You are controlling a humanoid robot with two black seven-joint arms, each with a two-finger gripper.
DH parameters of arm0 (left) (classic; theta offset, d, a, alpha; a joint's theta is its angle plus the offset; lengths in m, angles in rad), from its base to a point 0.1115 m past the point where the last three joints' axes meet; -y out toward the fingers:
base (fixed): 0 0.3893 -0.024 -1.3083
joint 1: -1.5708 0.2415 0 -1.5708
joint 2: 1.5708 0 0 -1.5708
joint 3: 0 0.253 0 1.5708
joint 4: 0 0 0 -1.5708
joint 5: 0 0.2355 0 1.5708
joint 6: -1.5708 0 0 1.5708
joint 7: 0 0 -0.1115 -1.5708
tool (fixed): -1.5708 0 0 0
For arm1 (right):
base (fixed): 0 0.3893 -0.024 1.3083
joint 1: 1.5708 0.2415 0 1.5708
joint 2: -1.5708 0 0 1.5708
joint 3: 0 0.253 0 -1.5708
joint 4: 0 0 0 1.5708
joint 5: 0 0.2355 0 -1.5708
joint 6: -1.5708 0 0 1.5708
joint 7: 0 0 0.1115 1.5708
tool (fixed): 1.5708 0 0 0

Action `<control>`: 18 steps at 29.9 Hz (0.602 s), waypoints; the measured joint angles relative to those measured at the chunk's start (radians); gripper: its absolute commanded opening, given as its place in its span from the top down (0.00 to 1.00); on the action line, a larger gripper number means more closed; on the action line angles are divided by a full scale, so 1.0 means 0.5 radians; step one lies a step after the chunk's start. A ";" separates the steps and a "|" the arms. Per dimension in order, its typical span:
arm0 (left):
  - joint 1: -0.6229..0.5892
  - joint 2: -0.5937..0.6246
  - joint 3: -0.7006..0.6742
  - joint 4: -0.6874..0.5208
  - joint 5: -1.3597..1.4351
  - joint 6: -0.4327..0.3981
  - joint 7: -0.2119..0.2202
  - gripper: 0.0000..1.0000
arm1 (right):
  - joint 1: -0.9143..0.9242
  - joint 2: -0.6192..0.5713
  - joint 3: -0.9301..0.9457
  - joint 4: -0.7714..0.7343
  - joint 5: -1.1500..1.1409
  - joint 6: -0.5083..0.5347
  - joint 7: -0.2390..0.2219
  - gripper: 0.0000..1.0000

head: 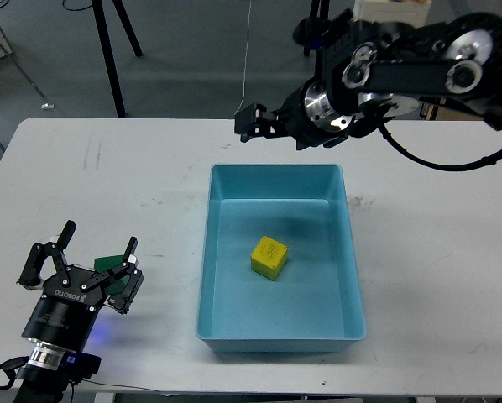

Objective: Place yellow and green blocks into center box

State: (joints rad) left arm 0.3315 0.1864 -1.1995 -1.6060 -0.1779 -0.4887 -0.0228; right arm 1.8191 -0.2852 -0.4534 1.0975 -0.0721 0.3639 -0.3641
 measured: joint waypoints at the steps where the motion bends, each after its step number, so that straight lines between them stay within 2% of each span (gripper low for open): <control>1: 0.000 0.001 0.000 0.000 0.000 0.000 0.000 0.00 | -0.042 -0.095 0.069 -0.024 0.072 0.036 0.002 0.00; 6: -0.002 0.004 0.000 0.000 0.002 0.000 0.003 0.00 | -0.462 -0.537 0.635 -0.065 0.214 0.088 0.029 0.00; 11: -0.015 0.002 0.000 0.000 0.002 0.000 0.003 0.00 | -1.040 -0.693 1.449 -0.166 0.262 0.203 0.042 0.00; 18: -0.010 0.001 -0.001 0.000 0.000 0.000 -0.002 0.00 | -1.732 -1.023 2.210 -0.184 0.555 0.249 0.272 0.00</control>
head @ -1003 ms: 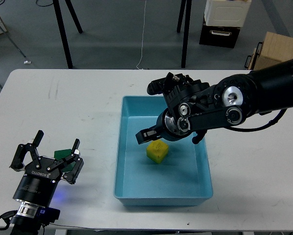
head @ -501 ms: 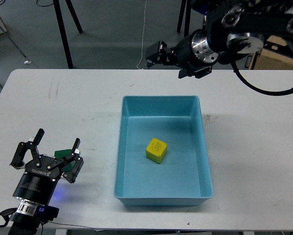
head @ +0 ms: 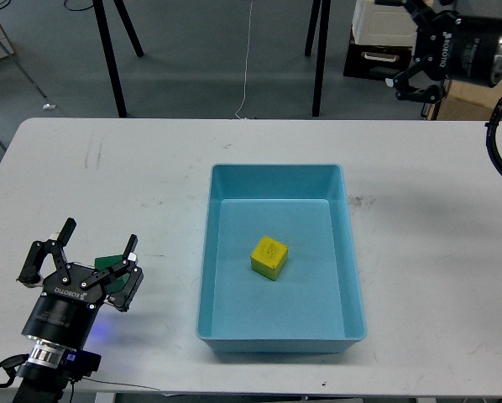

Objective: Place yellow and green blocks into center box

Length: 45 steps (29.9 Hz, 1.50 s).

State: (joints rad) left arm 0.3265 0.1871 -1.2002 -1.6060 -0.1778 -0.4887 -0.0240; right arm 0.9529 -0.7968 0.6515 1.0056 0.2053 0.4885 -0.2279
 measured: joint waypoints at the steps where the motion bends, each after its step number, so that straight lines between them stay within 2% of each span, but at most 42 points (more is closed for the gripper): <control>1: 0.001 0.000 -0.001 0.000 0.000 0.000 -0.001 0.00 | -0.119 -0.053 0.102 0.013 0.047 0.000 0.015 0.00; 5: 0.001 0.001 -0.007 0.000 0.000 0.000 -0.004 0.00 | -0.705 -0.129 0.623 0.123 0.171 0.000 0.037 0.00; 9: 0.005 0.007 -0.019 -0.008 0.000 0.000 -0.004 0.00 | -1.389 0.023 1.248 0.357 0.188 0.000 0.045 0.00; 12: 0.008 0.015 -0.026 -0.016 0.000 0.000 -0.006 0.00 | -1.864 0.249 1.656 0.593 0.189 0.000 0.048 0.00; 16: 0.015 0.027 -0.032 -0.019 0.000 0.000 -0.012 0.00 | -2.426 0.672 2.056 0.926 0.189 0.000 0.058 0.00; 22: 0.016 0.024 -0.043 -0.020 0.000 0.000 -0.022 0.00 | -3.042 1.308 2.124 1.348 0.179 0.000 0.074 0.00; 24: 0.018 0.018 -0.050 -0.022 -0.002 0.000 -0.024 0.00 | -3.135 1.383 2.044 1.389 0.176 0.000 0.080 0.00; 29: 0.027 0.016 -0.068 -0.022 -0.003 0.000 -0.025 0.00 | -3.174 1.400 1.953 1.400 0.179 0.000 0.152 0.00; 38: 0.021 0.006 -0.289 -0.023 -0.019 0.000 -0.035 0.00 | -3.186 1.393 1.956 1.402 0.170 0.000 0.162 0.00; 40: 0.030 -0.011 -0.373 -0.049 -0.020 0.000 -0.078 0.00 | -3.192 1.376 1.970 1.404 0.170 0.000 0.166 0.00; 43: 0.049 -0.019 -0.548 -0.077 -0.016 0.000 -0.189 0.00 | -3.194 1.361 2.014 1.410 0.173 0.000 0.173 0.00; 45: 0.042 0.058 -0.751 -0.058 -0.003 0.000 -0.166 0.00 | -3.194 1.363 2.036 1.409 0.175 0.000 0.188 0.00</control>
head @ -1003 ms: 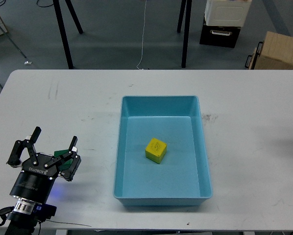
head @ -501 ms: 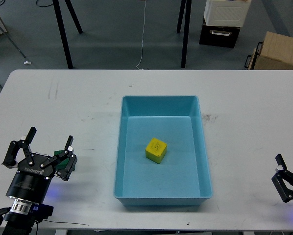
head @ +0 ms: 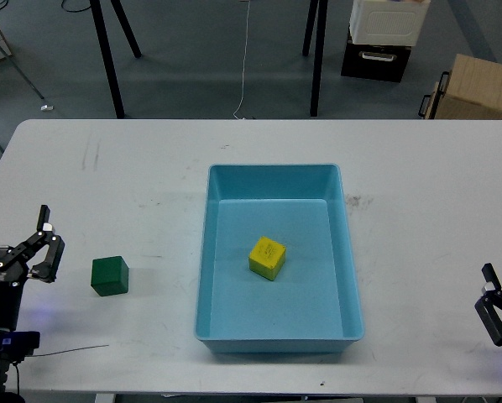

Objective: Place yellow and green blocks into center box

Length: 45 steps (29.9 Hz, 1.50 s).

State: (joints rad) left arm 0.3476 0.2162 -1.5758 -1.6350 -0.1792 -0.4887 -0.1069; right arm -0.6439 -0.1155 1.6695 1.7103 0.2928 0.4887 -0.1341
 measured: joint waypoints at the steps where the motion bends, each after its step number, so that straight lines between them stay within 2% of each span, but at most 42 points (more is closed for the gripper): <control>1: -0.021 0.087 -0.113 0.035 0.009 0.000 0.057 0.00 | 0.000 0.003 0.005 -0.003 0.000 0.000 0.007 0.00; 3: -0.098 0.262 -0.273 0.104 0.019 0.000 0.171 0.00 | 0.000 0.009 0.009 -0.010 0.000 0.000 0.019 0.00; 6: -0.310 0.464 -0.387 0.175 0.024 0.000 0.254 0.00 | 0.000 0.014 0.011 -0.012 -0.001 0.000 0.032 0.00; 10: -0.538 0.864 -0.366 0.196 0.038 0.000 0.281 0.00 | -0.001 0.016 0.011 -0.012 -0.002 0.000 0.035 0.00; 14: -0.867 1.165 -0.052 0.170 0.199 0.000 0.288 0.00 | 0.008 0.016 0.011 -0.012 -0.003 0.000 0.041 0.00; 18: -1.494 1.313 0.486 0.215 0.458 0.000 0.281 0.00 | 0.024 0.017 -0.005 -0.012 -0.003 0.000 0.057 0.00; 24: -2.536 1.337 1.576 0.482 0.569 0.000 0.293 0.00 | 0.046 0.022 -0.024 -0.016 -0.006 0.000 0.060 0.00; 28: -3.172 1.289 2.274 0.545 0.739 -0.001 0.410 0.00 | 0.053 0.023 -0.016 -0.020 -0.006 0.000 0.060 0.00; 31: -3.524 1.152 2.705 0.571 0.948 -0.001 0.489 0.00 | 0.061 0.023 -0.014 -0.036 -0.006 0.000 0.060 0.00; 37: -3.887 0.996 3.419 0.577 1.495 0.000 0.515 0.00 | 0.079 0.021 -0.011 -0.056 -0.006 0.000 0.060 0.00; 45: -3.952 1.059 4.040 0.291 1.974 0.000 0.544 0.00 | 0.094 0.020 -0.015 -0.121 -0.009 0.000 0.060 0.00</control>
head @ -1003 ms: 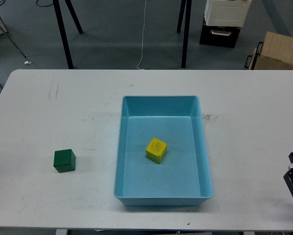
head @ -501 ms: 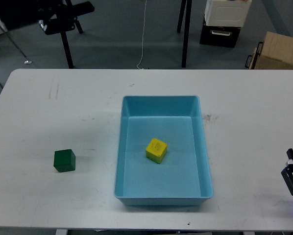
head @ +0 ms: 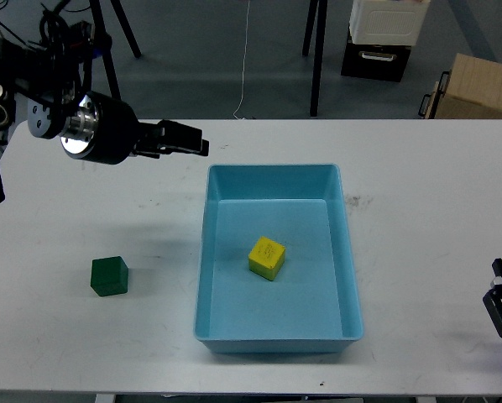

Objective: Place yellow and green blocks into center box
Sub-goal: 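Bring the left gripper down onto the green cube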

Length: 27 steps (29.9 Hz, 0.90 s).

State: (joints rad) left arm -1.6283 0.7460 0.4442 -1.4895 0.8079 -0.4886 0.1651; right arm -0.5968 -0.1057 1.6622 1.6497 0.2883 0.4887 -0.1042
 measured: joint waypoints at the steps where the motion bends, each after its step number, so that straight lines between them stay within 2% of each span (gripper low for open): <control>1: 0.001 0.044 0.038 -0.052 0.085 0.000 0.000 0.00 | 0.001 0.000 -0.001 -0.002 0.000 0.000 0.000 0.00; 4: 0.045 0.190 0.086 -0.214 0.249 0.000 -0.005 0.00 | 0.003 0.000 0.000 -0.005 0.000 0.000 -0.002 0.00; 7: 0.165 0.240 0.089 -0.234 0.284 0.000 -0.010 0.00 | 0.003 0.000 0.000 -0.030 0.000 0.000 -0.003 0.00; 11: 0.399 0.245 0.058 -0.113 0.294 0.000 -0.011 0.00 | 0.003 0.000 -0.012 -0.049 0.000 0.000 -0.003 0.00; 16: 0.644 0.188 -0.149 0.093 0.318 0.000 -0.011 0.00 | 0.006 -0.006 -0.018 -0.050 0.000 0.000 -0.006 0.00; 22: 0.762 0.114 -0.226 0.249 0.343 0.000 -0.011 0.00 | 0.009 -0.020 -0.020 -0.051 0.000 0.000 -0.007 0.00; 27: 0.853 0.089 -0.238 0.286 0.399 0.000 -0.011 0.00 | 0.009 -0.022 -0.018 -0.051 -0.003 0.000 -0.014 0.00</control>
State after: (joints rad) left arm -1.2016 0.7907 0.3250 -1.3464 1.0076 -0.4886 0.1595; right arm -0.5922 -0.1166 1.6534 1.6244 0.2870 0.4887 -0.1113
